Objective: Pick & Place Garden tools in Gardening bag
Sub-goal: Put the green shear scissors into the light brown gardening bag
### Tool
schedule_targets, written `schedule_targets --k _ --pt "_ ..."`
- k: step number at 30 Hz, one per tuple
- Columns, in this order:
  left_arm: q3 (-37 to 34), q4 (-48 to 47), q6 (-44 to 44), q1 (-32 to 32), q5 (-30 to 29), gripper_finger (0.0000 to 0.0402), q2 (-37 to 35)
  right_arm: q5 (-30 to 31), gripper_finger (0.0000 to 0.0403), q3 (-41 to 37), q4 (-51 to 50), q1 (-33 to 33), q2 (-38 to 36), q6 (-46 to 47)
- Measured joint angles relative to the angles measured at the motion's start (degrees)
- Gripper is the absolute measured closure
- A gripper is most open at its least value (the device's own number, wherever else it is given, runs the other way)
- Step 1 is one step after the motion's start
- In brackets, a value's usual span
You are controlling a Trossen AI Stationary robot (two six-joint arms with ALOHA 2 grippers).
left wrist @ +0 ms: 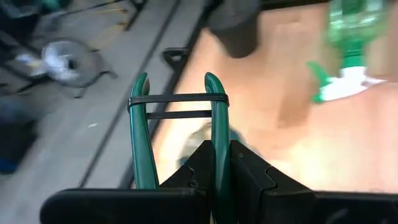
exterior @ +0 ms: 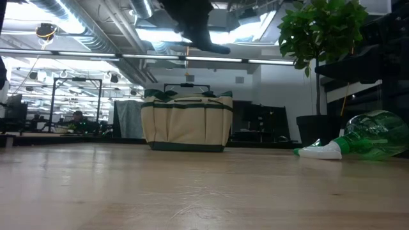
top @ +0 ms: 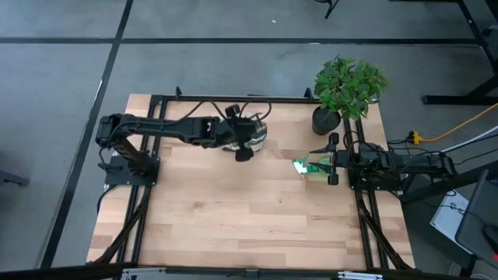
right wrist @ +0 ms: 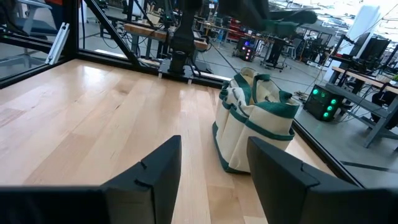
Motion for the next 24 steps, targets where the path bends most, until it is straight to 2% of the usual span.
schedule_targets --k 4,8,11,16,19,24 --pt "0.0 1.62 0.93 0.74 11.23 0.0373 0.0 0.02 0.0217 0.0 0.02 -0.01 0.0 0.0" --pt "0.0 4.48 3.38 0.71 26.0 0.0373 0.34 0.07 0.0217 0.0 0.02 0.0 0.0 0.0" --pt "-0.02 6.45 4.62 -0.02 36.69 0.0373 0.76 0.15 0.0217 0.0 0.02 -0.02 0.0 0.0" --pt "-0.04 13.25 8.35 -2.66 51.11 0.0373 1.52 0.16 0.0217 0.0 0.0 -0.02 0.0 -0.02" --pt "0.0 17.0 11.05 -4.48 55.51 0.0373 1.67 0.17 0.0217 0.0 0.0 -0.02 0.0 0.0" --pt "-0.02 20.06 12.67 -5.56 56.57 0.0373 1.81 0.14 0.0217 0.0 0.01 -0.01 0.0 0.0"
